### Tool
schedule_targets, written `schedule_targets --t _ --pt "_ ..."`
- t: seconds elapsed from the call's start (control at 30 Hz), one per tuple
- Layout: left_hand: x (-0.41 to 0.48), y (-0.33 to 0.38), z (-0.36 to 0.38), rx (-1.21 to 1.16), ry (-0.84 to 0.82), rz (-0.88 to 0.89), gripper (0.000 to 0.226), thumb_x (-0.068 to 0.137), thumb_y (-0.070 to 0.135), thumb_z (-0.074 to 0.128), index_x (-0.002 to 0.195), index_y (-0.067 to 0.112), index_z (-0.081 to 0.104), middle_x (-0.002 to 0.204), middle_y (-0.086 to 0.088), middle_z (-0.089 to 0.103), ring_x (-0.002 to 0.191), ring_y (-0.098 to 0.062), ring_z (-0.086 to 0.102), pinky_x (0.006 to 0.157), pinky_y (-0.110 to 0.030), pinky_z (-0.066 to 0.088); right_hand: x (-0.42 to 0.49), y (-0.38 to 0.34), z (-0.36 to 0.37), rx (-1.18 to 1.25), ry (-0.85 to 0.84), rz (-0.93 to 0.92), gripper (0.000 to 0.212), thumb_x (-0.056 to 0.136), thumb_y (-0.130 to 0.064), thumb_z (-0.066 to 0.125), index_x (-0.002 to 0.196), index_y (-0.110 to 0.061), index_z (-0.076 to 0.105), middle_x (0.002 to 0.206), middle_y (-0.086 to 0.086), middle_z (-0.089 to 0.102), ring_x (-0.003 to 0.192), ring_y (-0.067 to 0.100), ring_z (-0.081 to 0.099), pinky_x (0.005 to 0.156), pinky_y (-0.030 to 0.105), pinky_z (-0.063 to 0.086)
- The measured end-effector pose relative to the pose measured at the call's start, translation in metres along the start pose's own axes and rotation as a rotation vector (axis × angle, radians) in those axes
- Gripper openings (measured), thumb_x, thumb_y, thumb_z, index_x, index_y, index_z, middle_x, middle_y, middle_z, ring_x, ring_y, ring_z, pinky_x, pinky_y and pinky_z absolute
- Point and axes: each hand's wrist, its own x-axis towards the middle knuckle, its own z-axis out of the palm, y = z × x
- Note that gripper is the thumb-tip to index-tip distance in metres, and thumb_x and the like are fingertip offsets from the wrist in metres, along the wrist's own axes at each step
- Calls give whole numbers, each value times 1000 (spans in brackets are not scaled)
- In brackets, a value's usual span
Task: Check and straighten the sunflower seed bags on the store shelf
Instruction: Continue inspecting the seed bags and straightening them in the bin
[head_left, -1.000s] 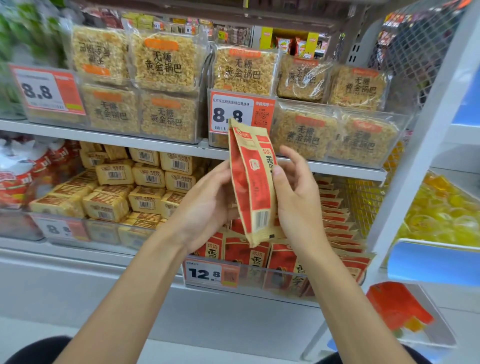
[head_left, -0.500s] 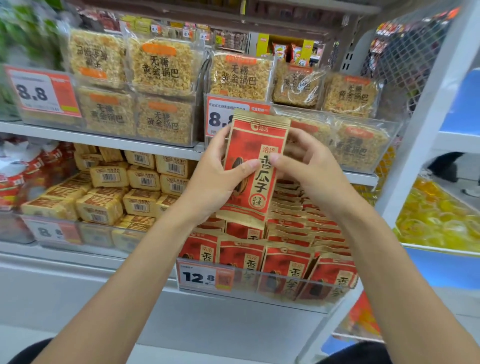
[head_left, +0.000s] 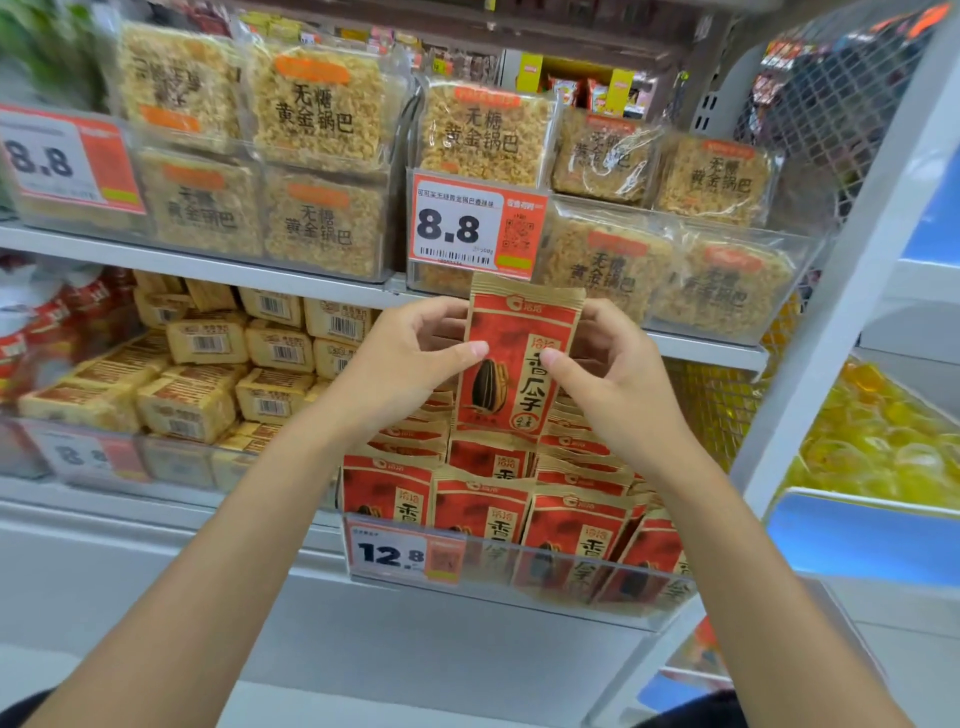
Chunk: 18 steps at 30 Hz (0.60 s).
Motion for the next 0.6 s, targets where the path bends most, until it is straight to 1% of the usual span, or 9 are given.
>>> schedule_targets --t 0.13,0.2,0.27,0.33,0.37,0.43,0.5,0.53,0.6 --pt "1 -1 0 7 -6 -13 27 92 10 66 101 36 68 102 10 74 93 -6 71 81 -25 59 0 2 1 -42 -19 13 28 94 -17 63 118 -30 59 115 -12 68 113 11 62 100 47 49" --pt "3 -1 -1 -18 -12 -15 28 93 9 65 107 33 67 105 7 74 97 -8 71 85 -26 58 -1 1 -1 -37 15 1 27 93 -14 63 116 -29 60 112 -12 69 109 9 63 98 44 50" --pt "4 -3 -5 -49 -25 -19 30 94 8 63 116 28 65 110 5 73 105 -10 69 94 -31 54 -1 -3 -6 19 117 -20 26 93 -8 63 113 -24 61 108 -9 70 103 8 66 93 39 54" --pt "5 -6 -11 78 -26 -53 29 95 8 60 116 27 66 108 9 73 105 -3 66 99 -27 49 -1 -7 -11 47 222 -56 24 93 -6 63 112 -19 60 106 -7 70 100 9 67 90 35 55" --pt "5 -8 -15 174 -42 -84 27 96 9 58 114 27 67 106 11 73 102 1 66 98 -22 48 -1 -8 -13 47 256 -70 23 93 -5 63 111 -19 60 106 -6 70 100 9 67 89 33 56" --pt "5 -14 -19 319 -79 -141 26 97 9 56 110 26 70 104 14 72 99 7 62 90 -13 45 -2 -9 -14 43 284 -80 23 92 -4 63 111 -18 60 105 -7 70 99 9 67 89 32 55" --pt "5 -18 -21 379 -81 -158 27 98 8 55 112 25 71 105 14 71 99 10 59 80 -7 41 -4 -9 -12 46 285 -70 24 93 -4 62 113 -16 60 107 -7 70 101 9 67 89 31 55" --pt "5 -18 -22 404 -85 -160 27 98 9 55 112 25 71 106 15 70 99 11 58 78 -6 40 -4 -8 -11 49 288 -65 24 93 -4 62 114 -16 60 108 -6 70 101 9 67 90 31 55" --pt "5 -20 -20 473 -125 -161 25 99 13 55 111 28 71 106 15 69 98 12 56 83 -9 42 -5 -7 -9 60 309 -62 24 92 -4 63 114 -14 60 107 -4 70 100 8 67 89 29 55"
